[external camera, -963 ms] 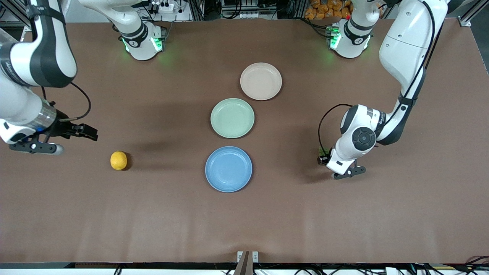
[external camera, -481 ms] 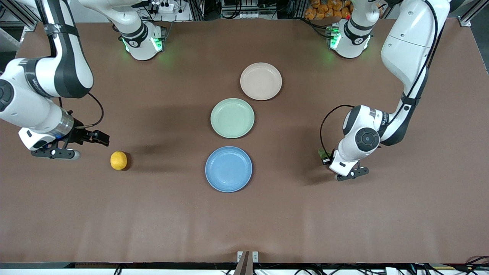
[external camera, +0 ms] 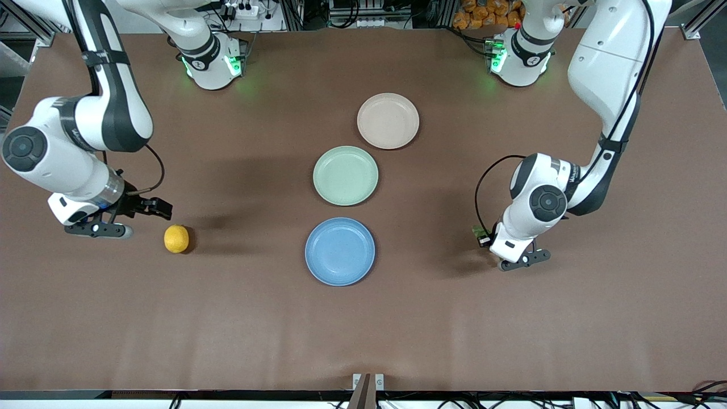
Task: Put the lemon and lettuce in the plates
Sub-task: 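Lift the lettuce with the left gripper while the right gripper grasps the lemon, then carry the lettuce over the cream plate with the left gripper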
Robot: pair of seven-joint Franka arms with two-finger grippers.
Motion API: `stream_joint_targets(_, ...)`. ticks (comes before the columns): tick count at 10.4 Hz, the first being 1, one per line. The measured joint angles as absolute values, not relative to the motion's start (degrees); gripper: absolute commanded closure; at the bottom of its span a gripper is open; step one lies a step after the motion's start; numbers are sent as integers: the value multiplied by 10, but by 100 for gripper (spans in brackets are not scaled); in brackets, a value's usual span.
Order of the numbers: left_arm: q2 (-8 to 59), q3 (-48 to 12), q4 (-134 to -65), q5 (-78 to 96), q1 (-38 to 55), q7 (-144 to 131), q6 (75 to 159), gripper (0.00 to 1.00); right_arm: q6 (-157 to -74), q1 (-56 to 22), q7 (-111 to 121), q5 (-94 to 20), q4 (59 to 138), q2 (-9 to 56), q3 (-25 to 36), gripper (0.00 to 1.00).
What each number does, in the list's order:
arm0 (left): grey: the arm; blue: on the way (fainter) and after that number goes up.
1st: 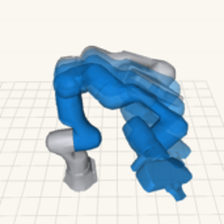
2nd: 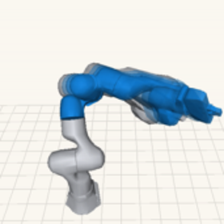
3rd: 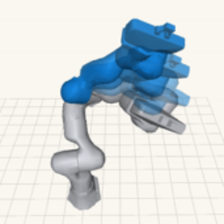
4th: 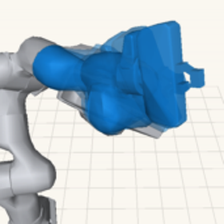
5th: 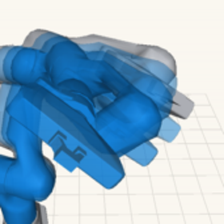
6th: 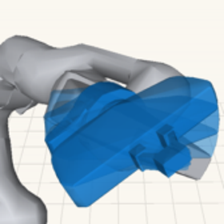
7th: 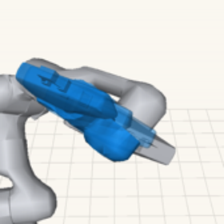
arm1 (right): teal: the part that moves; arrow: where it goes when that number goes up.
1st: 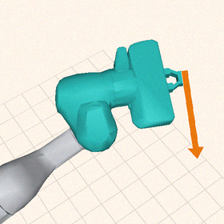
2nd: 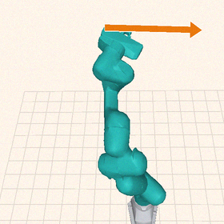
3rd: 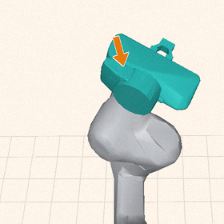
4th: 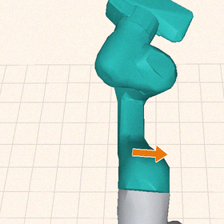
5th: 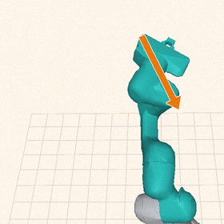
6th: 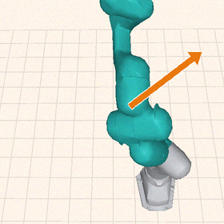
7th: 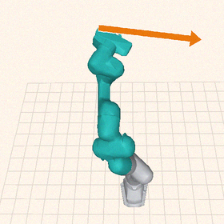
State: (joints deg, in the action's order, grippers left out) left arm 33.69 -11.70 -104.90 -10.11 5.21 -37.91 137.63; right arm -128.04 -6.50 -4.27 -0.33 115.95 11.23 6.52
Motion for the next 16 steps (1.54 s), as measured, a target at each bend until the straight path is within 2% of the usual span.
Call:
stream_joint_targets(2,310,-121,-1049,-101,68,-411,1329,100,-1335,-64,-43,-3,1177,136,65,0)
stream_joint_targets(5,271,-168,-1051,-101,82,-481,1255,100,-1402,-64,-43,-3,1182,183,65,0)
stream_joint_targets(14,247,-366,-1126,-102,92,-737,1218,100,-1497,-55,-15,-3,1186,272,66,0)
stream_joint_targets(16,248,-388,-1135,-102,118,-788,1209,100,-1515,-55,-14,-3,1189,284,66,0)
